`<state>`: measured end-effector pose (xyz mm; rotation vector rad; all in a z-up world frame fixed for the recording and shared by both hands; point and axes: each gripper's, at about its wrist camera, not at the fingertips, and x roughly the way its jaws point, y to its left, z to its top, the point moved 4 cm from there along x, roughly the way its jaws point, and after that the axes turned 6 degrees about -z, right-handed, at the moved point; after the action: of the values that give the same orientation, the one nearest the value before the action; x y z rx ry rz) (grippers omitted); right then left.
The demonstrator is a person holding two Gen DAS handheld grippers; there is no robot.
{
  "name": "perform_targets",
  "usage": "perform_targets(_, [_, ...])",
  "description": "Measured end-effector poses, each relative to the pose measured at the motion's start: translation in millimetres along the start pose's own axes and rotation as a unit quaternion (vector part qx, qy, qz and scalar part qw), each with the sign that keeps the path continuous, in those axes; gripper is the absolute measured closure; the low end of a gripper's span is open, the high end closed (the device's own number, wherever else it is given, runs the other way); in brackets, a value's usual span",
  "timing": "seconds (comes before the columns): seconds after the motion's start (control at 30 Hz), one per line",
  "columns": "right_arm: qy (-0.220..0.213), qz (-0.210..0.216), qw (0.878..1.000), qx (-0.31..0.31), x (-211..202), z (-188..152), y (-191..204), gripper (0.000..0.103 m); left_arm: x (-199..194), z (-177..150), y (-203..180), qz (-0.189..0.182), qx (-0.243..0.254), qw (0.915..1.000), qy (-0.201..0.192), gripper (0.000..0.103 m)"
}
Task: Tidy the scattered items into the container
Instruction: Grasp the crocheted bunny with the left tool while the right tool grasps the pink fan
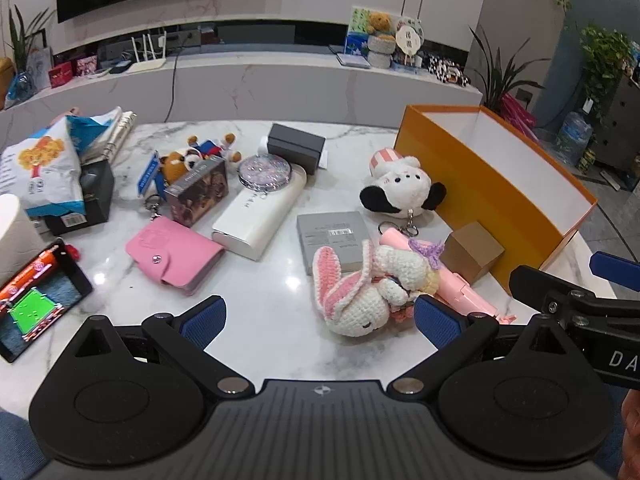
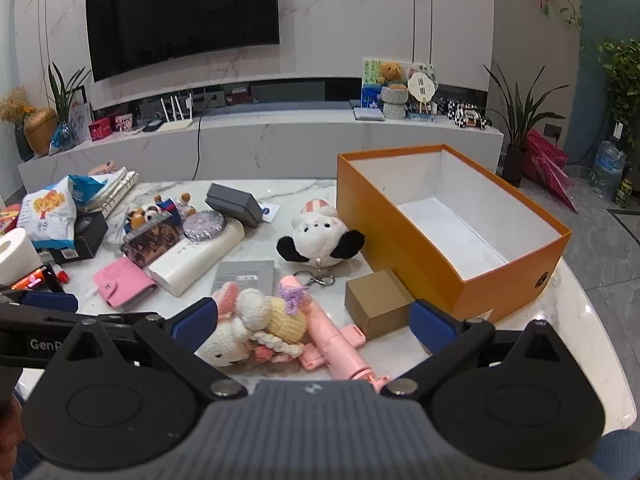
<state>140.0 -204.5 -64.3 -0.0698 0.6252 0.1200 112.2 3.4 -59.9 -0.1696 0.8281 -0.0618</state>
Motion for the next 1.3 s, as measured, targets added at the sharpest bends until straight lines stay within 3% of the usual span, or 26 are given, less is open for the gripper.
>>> perform_targets(0.3, [0.026, 0.002, 1.0, -0.004, 33.6, -5.7, -5.3, 0.0, 35.7, -2.1, 0.0, -0.01, 0.002, 0.9996, 0.024, 0.0])
perform_targets(0.43, [0.032, 0.022, 0.999, -0.01, 47.4, -8.3, -8.3, 0.0, 51.7, -2.8, -0.7, -0.022, 0.012, 0.9992, 0.03, 0.0])
perform_targets(0.67, [0.033, 0.022, 0.996, -0.075, 74.3, -15.7, -12.0, 0.0, 78.9, -4.5, -1.4, -0.039, 0.02, 0.9982, 0.04, 0.0])
perform_targets(0.87, [0.061, 0.027, 0.995, -0.07, 94.6, -21.8, -25.7, 0.002, 93.3, -6.3, -11.0, -0.045, 0.067, 0.996, 0.039, 0.0])
perform_targets(1.0, [0.086, 0.03, 0.993, -0.072, 105.4, -29.3, -29.0, 0.021, 105.1, -8.6, -11.4, -0.049, 0.069, 0.9951, 0.052, 0.0])
perform_targets(1.3, [0.115, 0.058, 0.987, -0.098, 122.0, -44.5, -21.5, 0.045, 118.7, -6.3, -7.4, -0.073, 0.057, 0.9939, 0.059, 0.0])
